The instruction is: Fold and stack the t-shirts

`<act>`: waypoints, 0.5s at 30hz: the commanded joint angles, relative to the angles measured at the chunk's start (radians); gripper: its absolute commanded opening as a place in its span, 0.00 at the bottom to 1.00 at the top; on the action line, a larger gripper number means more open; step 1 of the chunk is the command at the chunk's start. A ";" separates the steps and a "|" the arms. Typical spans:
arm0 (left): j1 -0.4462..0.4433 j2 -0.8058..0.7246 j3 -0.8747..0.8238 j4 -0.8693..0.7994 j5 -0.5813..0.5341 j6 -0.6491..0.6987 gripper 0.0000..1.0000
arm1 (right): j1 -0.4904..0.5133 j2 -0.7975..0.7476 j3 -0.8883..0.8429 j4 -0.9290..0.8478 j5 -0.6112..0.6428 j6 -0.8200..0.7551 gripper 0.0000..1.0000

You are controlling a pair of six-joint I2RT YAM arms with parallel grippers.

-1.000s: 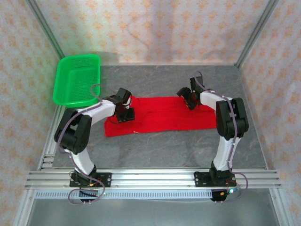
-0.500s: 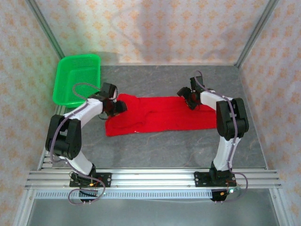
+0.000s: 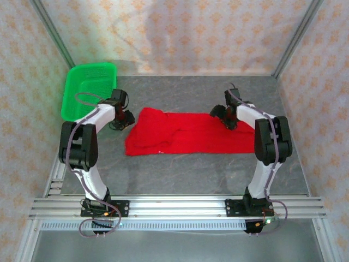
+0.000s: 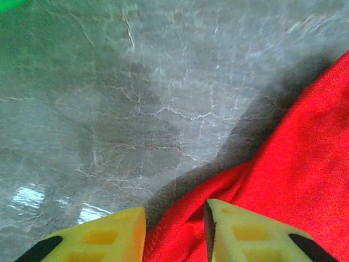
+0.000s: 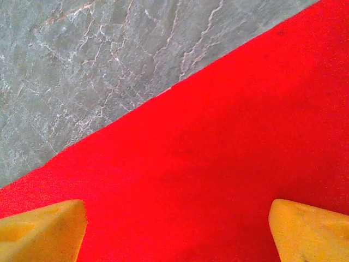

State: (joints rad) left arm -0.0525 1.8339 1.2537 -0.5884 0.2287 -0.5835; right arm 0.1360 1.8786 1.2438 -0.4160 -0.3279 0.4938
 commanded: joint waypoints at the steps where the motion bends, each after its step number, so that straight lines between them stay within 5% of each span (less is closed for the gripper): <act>1: -0.002 0.040 0.076 -0.046 -0.006 0.043 0.30 | -0.026 -0.062 0.024 -0.046 -0.012 -0.063 0.88; 15: -0.029 0.148 0.119 -0.039 0.043 0.115 0.26 | -0.118 -0.152 -0.045 -0.075 -0.006 -0.097 0.89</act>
State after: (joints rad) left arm -0.0692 1.9610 1.3609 -0.6090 0.2352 -0.4946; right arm 0.0212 1.7508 1.2217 -0.4568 -0.3473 0.4198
